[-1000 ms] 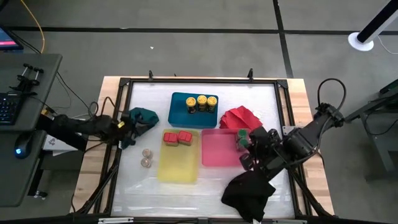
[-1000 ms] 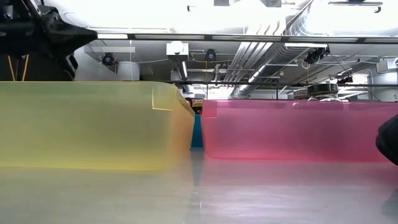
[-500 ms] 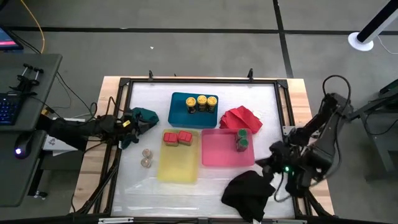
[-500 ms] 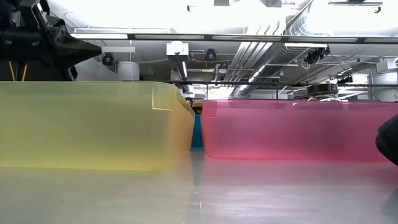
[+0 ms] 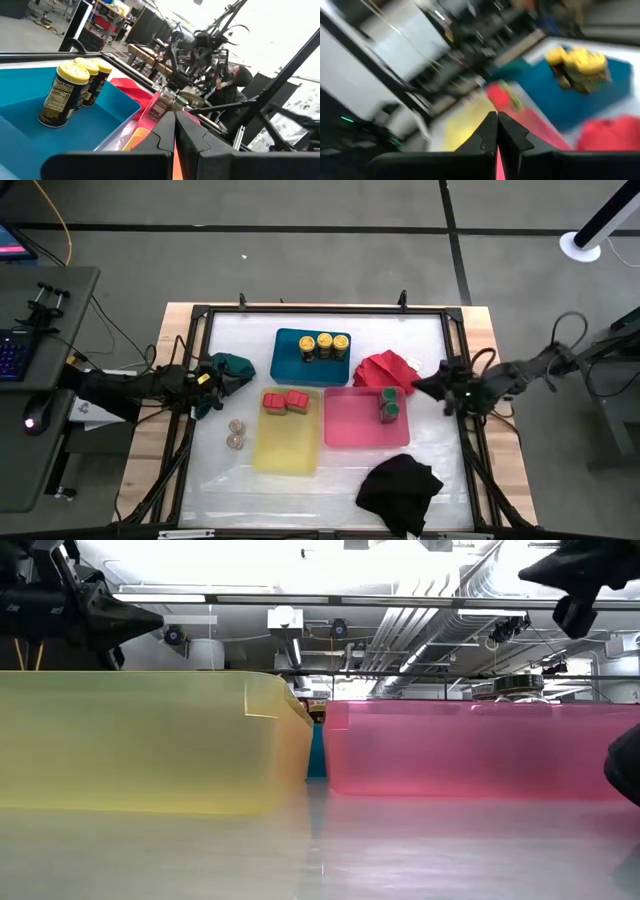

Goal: Sort spices by type
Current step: Return to Home Position

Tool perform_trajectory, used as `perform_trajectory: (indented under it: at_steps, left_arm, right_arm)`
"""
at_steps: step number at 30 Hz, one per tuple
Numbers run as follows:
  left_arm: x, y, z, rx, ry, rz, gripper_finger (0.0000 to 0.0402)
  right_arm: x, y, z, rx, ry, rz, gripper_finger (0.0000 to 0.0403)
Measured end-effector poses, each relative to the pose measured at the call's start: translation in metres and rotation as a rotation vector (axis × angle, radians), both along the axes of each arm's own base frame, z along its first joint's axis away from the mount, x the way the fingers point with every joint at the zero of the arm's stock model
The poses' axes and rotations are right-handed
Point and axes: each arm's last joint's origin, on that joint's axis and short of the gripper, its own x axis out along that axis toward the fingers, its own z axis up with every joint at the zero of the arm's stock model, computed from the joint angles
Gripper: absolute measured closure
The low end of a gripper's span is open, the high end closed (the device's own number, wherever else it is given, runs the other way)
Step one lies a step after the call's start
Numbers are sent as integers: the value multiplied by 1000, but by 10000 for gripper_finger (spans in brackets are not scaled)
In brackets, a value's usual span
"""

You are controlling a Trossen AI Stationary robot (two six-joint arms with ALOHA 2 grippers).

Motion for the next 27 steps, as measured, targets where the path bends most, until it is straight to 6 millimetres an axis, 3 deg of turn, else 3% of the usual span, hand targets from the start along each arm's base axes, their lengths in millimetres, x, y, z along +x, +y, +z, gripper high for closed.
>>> perform_trajectory:
  at_steps: [5,10,14,27]
  left_arm:
    - [0,0,0,0,0,0,401]
    - [0,0,0,0,0,0,401]
    - [0,0,0,0,0,0,401]
    - [0,0,0,0,0,0,401]
  right_arm:
    - [-16,-10,-21,-9,-239,33,403]
    - [-9,-7,-52,-93,-297,34,403]
    - [-5,-5,-63,-134,-319,44,403]
    - [1,-25,-66,-169,-300,72,403]
